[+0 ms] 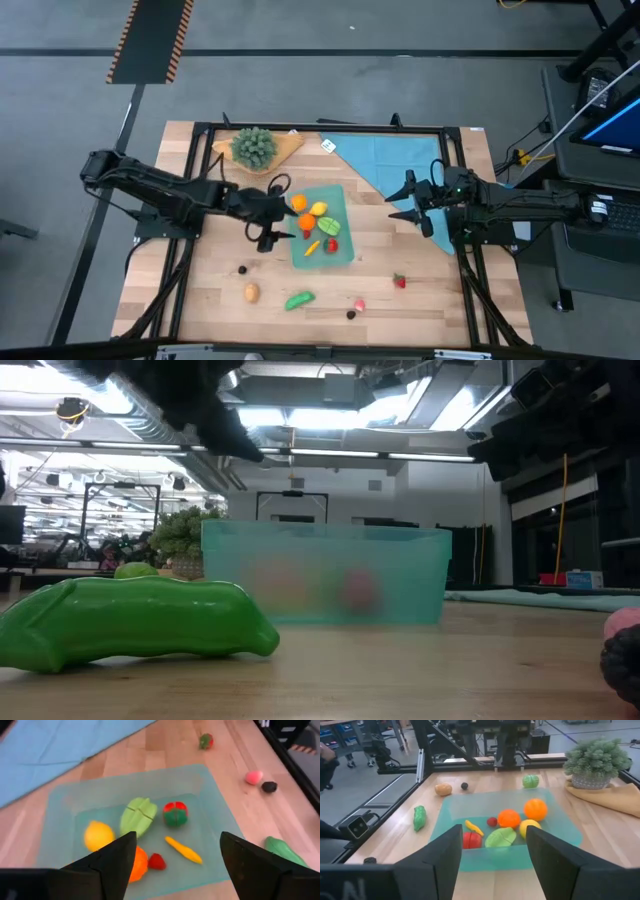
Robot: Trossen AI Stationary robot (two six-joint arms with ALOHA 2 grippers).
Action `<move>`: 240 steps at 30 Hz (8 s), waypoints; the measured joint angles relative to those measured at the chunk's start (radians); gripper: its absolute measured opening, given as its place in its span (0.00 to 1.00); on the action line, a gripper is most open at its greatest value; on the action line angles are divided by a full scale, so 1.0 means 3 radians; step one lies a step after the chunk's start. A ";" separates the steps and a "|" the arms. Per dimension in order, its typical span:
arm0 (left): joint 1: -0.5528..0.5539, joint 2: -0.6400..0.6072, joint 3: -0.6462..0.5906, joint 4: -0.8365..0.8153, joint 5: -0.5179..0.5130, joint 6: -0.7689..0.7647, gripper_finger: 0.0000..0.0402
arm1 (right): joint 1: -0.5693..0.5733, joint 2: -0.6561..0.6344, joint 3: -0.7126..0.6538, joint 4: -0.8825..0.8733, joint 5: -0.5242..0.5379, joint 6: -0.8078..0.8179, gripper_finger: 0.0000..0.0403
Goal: Pick and placing Produce into tupperware
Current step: Put the cabbage into the bin
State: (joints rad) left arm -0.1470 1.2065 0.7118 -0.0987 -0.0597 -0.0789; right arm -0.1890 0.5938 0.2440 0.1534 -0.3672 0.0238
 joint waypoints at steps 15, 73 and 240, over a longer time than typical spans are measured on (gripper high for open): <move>-0.0655 -0.0615 -0.0602 0.0299 -0.0900 -0.0239 0.68 | 0.0322 0.0063 0.0000 0.0161 0.0228 0.0081 0.55; 0.0999 -0.0766 -0.0025 -0.2638 -0.0602 -0.1674 0.69 | 0.0291 0.0861 -0.0001 0.0645 0.1082 -0.0022 0.55; 0.1006 0.0170 -0.0709 -0.1521 -0.0711 -0.2409 0.57 | 0.0292 0.0860 -0.0001 0.0618 0.1075 -0.0006 0.55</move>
State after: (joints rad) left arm 0.1548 1.2575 0.4992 -0.5549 -0.2731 -0.8017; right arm -0.1014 0.8519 0.2436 0.3389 -0.0446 0.0219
